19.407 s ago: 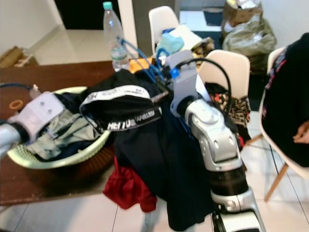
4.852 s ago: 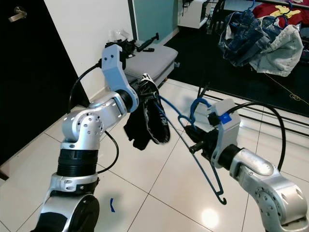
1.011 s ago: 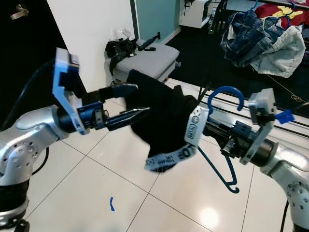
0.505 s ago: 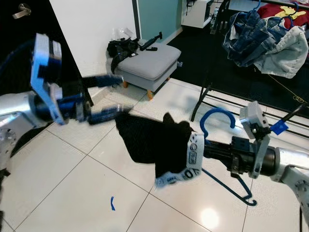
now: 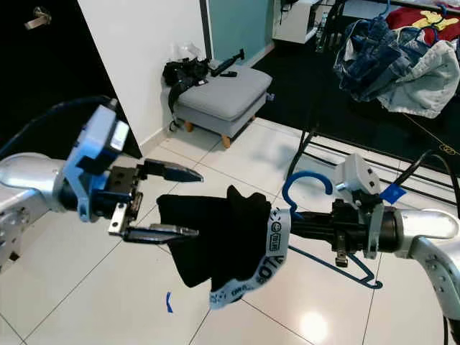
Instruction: Hang hanger
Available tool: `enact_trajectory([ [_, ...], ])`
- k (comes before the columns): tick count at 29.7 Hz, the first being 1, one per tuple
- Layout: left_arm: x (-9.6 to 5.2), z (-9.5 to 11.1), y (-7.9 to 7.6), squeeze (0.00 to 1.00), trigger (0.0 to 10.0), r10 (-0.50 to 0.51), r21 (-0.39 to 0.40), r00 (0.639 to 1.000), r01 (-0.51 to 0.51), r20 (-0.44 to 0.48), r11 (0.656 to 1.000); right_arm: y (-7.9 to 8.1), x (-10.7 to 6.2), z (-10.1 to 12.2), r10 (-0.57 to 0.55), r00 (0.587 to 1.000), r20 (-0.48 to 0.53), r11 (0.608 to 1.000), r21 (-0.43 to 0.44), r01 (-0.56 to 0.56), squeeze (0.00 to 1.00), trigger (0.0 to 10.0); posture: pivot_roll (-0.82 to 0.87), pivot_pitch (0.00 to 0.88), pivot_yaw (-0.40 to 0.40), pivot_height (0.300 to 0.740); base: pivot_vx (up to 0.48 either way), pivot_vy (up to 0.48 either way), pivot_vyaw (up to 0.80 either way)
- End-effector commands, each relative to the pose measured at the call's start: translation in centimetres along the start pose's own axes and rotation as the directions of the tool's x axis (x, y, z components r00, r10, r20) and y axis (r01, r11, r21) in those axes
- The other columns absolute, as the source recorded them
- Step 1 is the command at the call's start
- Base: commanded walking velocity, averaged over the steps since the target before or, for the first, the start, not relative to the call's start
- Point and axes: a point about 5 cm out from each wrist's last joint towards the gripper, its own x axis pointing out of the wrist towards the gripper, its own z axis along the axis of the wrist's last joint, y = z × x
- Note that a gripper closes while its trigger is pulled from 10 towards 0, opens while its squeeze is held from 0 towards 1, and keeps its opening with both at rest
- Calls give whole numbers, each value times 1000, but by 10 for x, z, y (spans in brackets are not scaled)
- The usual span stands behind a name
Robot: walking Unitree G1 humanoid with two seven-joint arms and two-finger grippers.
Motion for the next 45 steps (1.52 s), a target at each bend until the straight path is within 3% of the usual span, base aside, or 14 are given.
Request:
enact_trajectory([
  [1, -3, -6, -2, 0, 10000, -7, -2, 998, 7, -56, 1000, 2, 0, 9, 26, 1000, 4, 999, -44, -26, 0, 10000, -3, 86, 46, 740, 0, 0, 0],
  [11, 13, -12, 20, 0, 10000, 147, 23, 988, -146, -49, 989, 20, 18, 25, 163, 987, -12, 974, -155, -163, 0, 10000, -4, 91, 54, 740, 0, 0, 0],
  [22, 17, -12, 14, 0, 9686, 90, 13, 995, -89, -39, 996, 17, 24, 26, 173, 985, -23, 969, -173, -174, 0, 10000, -4, 96, 53, 740, 0, 0, 0],
  [23, 16, -13, 12, 0, 8353, 73, 4, 996, -73, -44, 997, 16, 24, 26, 168, 986, -23, 970, -175, -169, 0, 10000, -2, 98, 52, 740, 0, 0, 0],
  [24, 15, -15, 5, 0, 3216, 14, -12, 999, -14, -53, 1000, 16, 24, 26, 163, 986, -24, 970, -178, -165, 0, 10000, -1, 99, 52, 740, 0, 0, 0],
  [26, 15, -15, 5, 0, 3216, 14, -12, 999, -14, -53, 1000, 16, 24, 26, 163, 986, -24, 970, -178, -165, 0, 10000, -1, 99, 52, 740, 0, 0, 0],
  [27, 15, -16, -1, 0, 0, -35, -32, 998, 34, -56, 999, 15, 24, 27, 159, 987, -24, 970, -180, -161, 0, 10000, -1, 99, 52, 740, 0, 0, 0],
  [30, 16, -21, -13, 0, 0, -129, -75, 988, 122, -89, 990, 14, 24, 27, 154, 988, -27, 970, -184, -156, 0, 10000, -1, 99, 52, 740, 0, 0, 0],
  [34, 17, -26, -18, 0, 1608, -155, -94, 981, 145, -113, 985, 14, 24, 28, 151, 988, -27, 970, -188, -154, 0, 10000, -2, 100, 53, 740, 0, 0, 0],
  [35, 17, -27, -17, 0, 3373, -154, -97, 981, 143, -120, 985, 14, 25, 28, 149, 988, -28, 970, -190, -152, 0, 10000, -2, 100, 52, 740, 0, 0, 0],
  [37, 16, -28, -17, 0, 4235, -150, -98, 981, 138, -126, 986, 13, 25, 29, 148, 989, -26, 970, -193, -150, 0, 10000, -1, 101, 53, 740, 0, 0, 0],
  [42, 17, -32, -15, 0, 4510, -137, -94, 977, 123, -163, 988, 13, 24, 33, 147, 989, -16, 968, -206, -147, 0, 10000, -1, 100, 55, 740, 0, 0, 0],
  [44, 18, -38, -14, 0, 9412, -113, -83, 972, 97, -205, 992, 14, 25, 35, 149, 989, -10, 965, -217, -147, 0, 10000, 0, 99, 57, 740, 0, 0, 0],
  [45, 18, -38, -14, 0, 9412, -113, -83, 972, 97, -205, 992, 14, 25, 35, 149, 989, -10, 965, -217, -147, 0, 10000, 0, 99, 57, 740, 0, 0, 0],
])
